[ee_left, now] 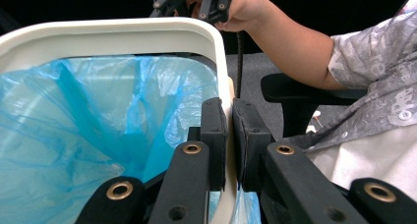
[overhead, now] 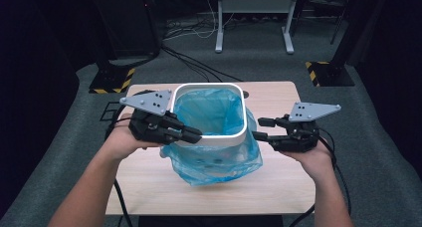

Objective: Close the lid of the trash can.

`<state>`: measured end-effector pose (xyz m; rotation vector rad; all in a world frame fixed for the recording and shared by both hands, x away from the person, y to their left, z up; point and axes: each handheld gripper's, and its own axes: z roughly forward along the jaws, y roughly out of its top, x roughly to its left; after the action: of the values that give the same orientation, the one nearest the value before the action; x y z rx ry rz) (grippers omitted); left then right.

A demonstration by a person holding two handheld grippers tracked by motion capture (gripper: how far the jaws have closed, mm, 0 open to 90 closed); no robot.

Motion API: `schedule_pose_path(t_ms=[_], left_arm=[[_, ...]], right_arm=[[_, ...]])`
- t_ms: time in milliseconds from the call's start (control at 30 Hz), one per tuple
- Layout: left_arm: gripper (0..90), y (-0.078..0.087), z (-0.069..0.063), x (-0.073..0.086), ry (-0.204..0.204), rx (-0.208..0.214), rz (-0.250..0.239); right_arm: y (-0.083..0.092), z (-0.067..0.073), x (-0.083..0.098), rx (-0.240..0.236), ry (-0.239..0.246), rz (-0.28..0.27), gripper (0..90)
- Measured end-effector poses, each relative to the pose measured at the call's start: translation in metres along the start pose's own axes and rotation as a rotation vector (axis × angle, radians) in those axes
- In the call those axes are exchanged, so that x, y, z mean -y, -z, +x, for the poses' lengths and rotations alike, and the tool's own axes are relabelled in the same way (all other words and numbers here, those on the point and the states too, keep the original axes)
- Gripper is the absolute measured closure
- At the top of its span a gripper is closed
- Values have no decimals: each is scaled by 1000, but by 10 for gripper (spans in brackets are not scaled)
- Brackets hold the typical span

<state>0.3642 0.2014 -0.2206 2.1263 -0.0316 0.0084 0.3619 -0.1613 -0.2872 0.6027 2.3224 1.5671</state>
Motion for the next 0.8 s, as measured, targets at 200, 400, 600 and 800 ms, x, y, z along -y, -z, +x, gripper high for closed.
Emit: schedule_pose_path(t_ms=[200, 400, 600, 800], left_arm=[[842, -2, -3, 0, 0, -13, 22], [843, -5, -5, 2, -6, -24, 50], [843, -3, 4, 12, 26, 13, 8], [843, -5, 9, 17, 54, 40, 2]], right_arm=[[1, -1, 1, 3, -7, 1, 516], [0, -1, 0, 5, -4, 1, 517], [1, -2, -5, 13, 2, -2, 516], [1, -3, -20, 21, 21, -5, 517]])
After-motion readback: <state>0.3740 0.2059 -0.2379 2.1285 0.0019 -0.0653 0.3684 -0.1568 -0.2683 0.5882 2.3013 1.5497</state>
